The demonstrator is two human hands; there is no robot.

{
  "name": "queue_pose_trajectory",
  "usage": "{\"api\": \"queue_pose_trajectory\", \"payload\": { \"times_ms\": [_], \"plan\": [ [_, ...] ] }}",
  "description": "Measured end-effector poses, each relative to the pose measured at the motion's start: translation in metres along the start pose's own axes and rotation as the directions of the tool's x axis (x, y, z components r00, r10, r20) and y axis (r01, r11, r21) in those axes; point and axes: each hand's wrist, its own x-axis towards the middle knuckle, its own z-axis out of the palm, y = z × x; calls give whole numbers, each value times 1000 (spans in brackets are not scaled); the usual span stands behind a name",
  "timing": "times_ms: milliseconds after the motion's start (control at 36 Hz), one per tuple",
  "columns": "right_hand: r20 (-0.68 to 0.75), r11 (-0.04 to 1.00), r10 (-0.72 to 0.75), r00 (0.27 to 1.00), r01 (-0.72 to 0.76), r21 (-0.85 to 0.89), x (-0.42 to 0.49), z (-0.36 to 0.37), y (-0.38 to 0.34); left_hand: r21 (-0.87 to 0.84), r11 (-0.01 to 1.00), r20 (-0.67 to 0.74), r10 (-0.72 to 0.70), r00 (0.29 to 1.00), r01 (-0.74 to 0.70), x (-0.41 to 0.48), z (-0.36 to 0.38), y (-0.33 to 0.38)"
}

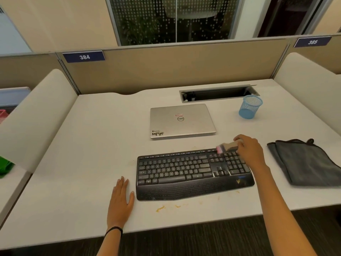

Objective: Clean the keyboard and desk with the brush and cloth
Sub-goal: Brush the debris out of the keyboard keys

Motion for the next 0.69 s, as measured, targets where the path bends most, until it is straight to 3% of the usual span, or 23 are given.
{"api": "queue_pose_trajectory", "payload": {
  "times_ms": [111, 194, 389, 472, 556, 694],
  "plan": [
    [139, 993, -45, 989, 29, 116, -1, 0, -4, 6, 1000, -1, 4, 1000, -4, 1, 0, -1],
    [230, 999, -37, 973, 30, 35, 0, 5, -2, 7, 1000, 0, 8, 1000, -8, 0, 0, -1],
    [-1, 999, 1, 1000, -1, -34, -1, 1, -2, 8, 1000, 3, 2, 1000, -2, 0, 1, -2],
    [95, 998, -45, 994, 40, 49, -1, -3, -3, 4, 1000, -1, -2, 1000, 2, 0, 1, -1],
    [215, 998, -63, 975, 66, -5, 0, -5, -3, 2, 1000, -2, -3, 1000, 3, 1, 1, -2],
    [30, 996, -18, 999, 21, -84, 1, -6, -6, 6, 1000, 3, -9, 1000, 9, 1, 2, -2]
  ]
}}
